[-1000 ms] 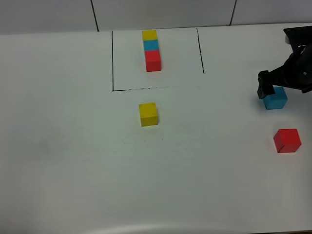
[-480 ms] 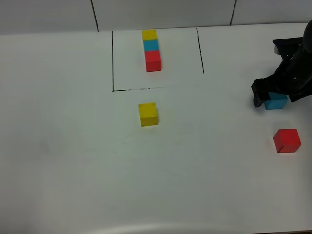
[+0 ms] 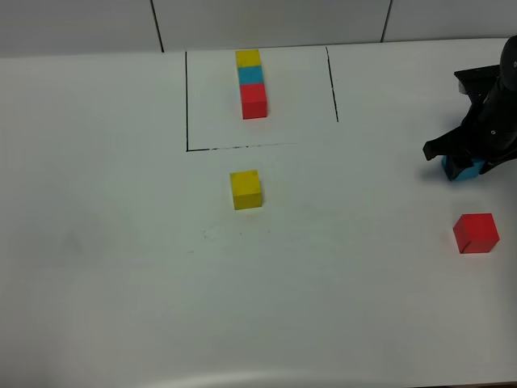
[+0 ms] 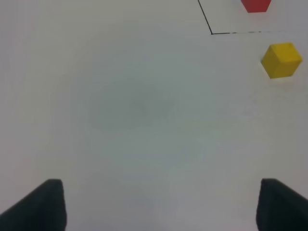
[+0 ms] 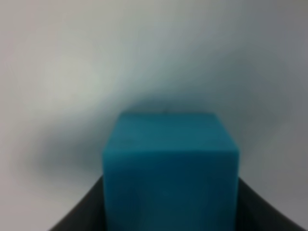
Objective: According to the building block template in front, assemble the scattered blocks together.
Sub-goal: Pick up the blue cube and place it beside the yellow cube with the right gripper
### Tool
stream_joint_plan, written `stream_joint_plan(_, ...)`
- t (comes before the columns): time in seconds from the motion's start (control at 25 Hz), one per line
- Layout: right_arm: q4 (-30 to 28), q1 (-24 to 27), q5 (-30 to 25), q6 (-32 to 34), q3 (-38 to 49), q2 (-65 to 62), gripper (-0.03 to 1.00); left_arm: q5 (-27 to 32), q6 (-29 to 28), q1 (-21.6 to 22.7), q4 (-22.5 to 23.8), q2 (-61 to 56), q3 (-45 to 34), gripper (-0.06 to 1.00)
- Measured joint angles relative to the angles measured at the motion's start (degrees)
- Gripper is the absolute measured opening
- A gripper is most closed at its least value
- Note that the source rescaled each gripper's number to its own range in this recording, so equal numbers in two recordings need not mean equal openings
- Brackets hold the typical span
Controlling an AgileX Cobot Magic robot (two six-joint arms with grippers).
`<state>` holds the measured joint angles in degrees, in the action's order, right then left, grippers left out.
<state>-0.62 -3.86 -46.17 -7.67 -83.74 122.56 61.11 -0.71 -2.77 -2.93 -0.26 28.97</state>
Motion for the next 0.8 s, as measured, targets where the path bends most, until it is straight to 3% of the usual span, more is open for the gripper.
stream_joint_plan(0.16,-0.2,-2.3,-1.2,-6.9,-0.6,-1.4,0.02,0.0,0.0,0.0,0.0,0.0,0.0,0.84)
stream_joint_plan(0.44,0.3,-16.3,-8.2,-37.5,-0.9,-3.4,0.02,0.0,0.0,0.0,0.0,0.0,0.0,0.84)
stream_joint_plan(0.56,-0.5,-22.0,-9.2,-41.3,-3.8,-3.0,0.02,0.0,0.0,0.0,0.0,0.0,0.0,0.84)
stream_joint_plan(0.8,-1.4,-27.5,-15.4,-49.1,-15.4,2.0,0.02,0.0,0.0,0.0,0.0,0.0,0.0,0.84)
